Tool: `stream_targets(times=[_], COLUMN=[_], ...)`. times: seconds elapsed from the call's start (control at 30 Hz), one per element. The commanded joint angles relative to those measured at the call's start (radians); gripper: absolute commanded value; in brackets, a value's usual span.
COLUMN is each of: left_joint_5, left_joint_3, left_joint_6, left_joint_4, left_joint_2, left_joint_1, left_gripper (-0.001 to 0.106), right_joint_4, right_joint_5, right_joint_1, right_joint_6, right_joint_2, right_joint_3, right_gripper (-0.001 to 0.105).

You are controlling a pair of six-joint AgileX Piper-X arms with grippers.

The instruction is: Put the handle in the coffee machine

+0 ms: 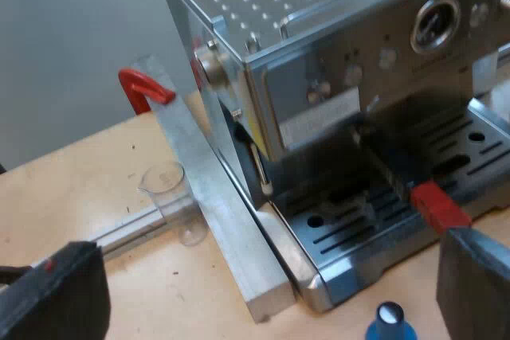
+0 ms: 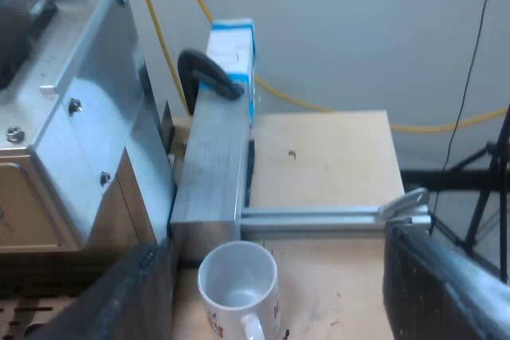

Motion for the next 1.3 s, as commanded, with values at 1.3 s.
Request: stream_targets(times=[1.3], left_joint_5=[0.049], left_joint_3=[0.174], left_joint_6=[0.107], left_joint_4=[0.198], left_joint_2=[-0.498], left_joint_1=[0.004], left_gripper=[0.085], right_joint_4=[0.058], right_joint_5=[-0.146], right_joint_1=[-0.004], right_joint_6=[-0.05], right_joint_2=[-0.495], right_joint_3=[0.254], right_gripper=[0.059])
